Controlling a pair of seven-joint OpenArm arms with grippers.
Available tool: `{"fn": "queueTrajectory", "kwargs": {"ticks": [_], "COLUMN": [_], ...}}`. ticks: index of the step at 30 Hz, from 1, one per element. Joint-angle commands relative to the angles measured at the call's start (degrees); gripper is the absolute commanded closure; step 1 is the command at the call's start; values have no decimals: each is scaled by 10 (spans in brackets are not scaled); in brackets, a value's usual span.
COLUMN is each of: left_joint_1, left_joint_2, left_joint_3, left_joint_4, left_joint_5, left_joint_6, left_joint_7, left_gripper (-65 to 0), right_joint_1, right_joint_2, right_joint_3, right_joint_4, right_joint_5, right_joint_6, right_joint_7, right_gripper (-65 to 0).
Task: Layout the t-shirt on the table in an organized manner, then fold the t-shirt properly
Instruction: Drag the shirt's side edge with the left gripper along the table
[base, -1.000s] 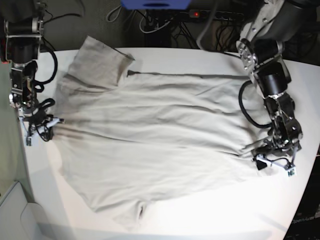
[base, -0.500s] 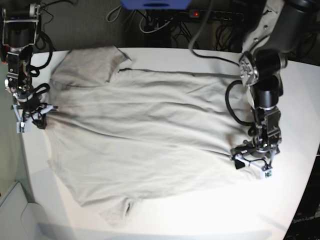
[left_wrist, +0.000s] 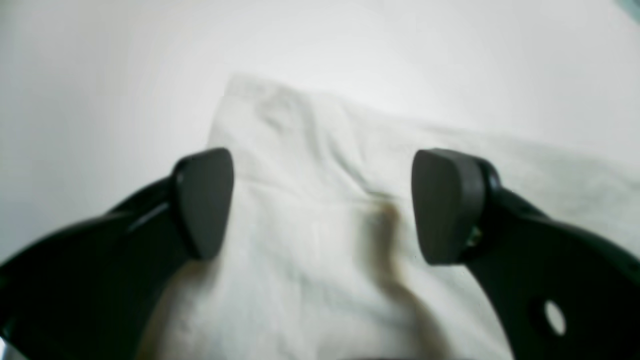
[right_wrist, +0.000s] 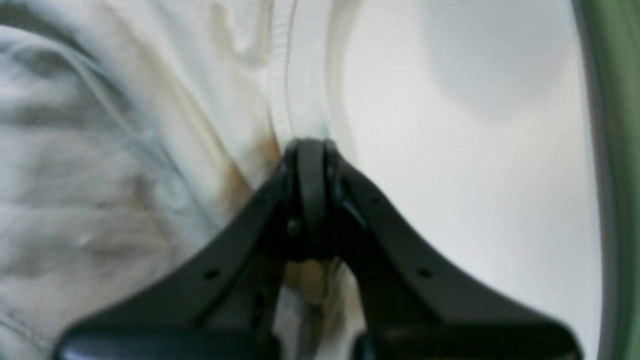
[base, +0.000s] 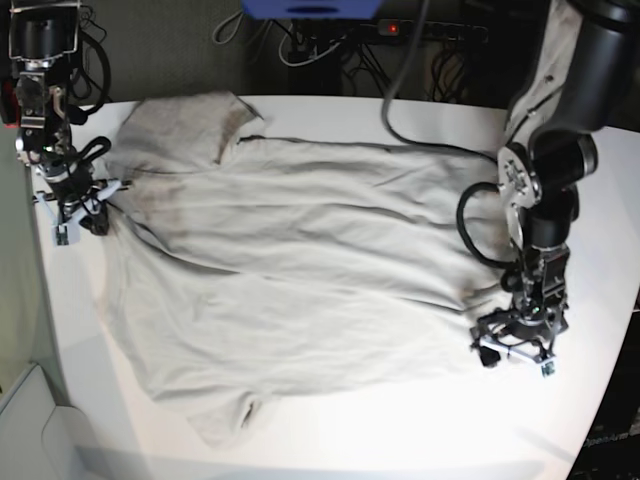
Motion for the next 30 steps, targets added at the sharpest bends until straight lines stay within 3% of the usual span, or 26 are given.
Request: {"fn": "queueTrajectory", "kwargs": {"ticks": [1, 5, 8, 14, 18, 20, 23, 27, 30], "left_joint_1": [-25, 5, 51, 130, 147, 148, 143, 123, 88], "left_joint_2": [-4, 3, 28, 51, 51, 50, 47, 33, 26], "left_joint_3": [-1, -2, -2, 0, -1, -1, -1, 1, 0], "left_joint_4": [28, 148, 259, 378, 378, 368, 314, 199, 113], "left_joint_5": [-3, -3, -3, -2, -2, -2, -3, -1, 2], "left_joint_6": [0, -2, 0, 1, 1, 1, 1, 1, 2], "left_joint_7": [2, 134, 230, 335, 335, 334, 305, 225, 164], "left_gripper": [-541, -540, -540, -539, -534, -489, -344, -135, -32], "right_joint_1": [6, 7, 7, 14, 14, 14, 14, 15, 15], "right_joint_2": [7, 7, 7, 7, 7, 7, 7, 7, 7], "right_joint_3": [0, 0, 0, 0, 0, 0, 0, 0, 0], "right_joint_4": [5, 5, 5, 6, 6, 6, 6, 7, 7], "right_joint_5": [-6, -6, -6, -6, -6, -6, -6, -6, -6], "right_joint_6": [-3, -3, -3, -3, -3, -3, -3, -3, -3], "right_joint_7": [-11, -11, -11, -11, -11, -11, -11, -11, -11], "right_gripper": [0, 0, 0, 0, 0, 0, 0, 0, 0]}}
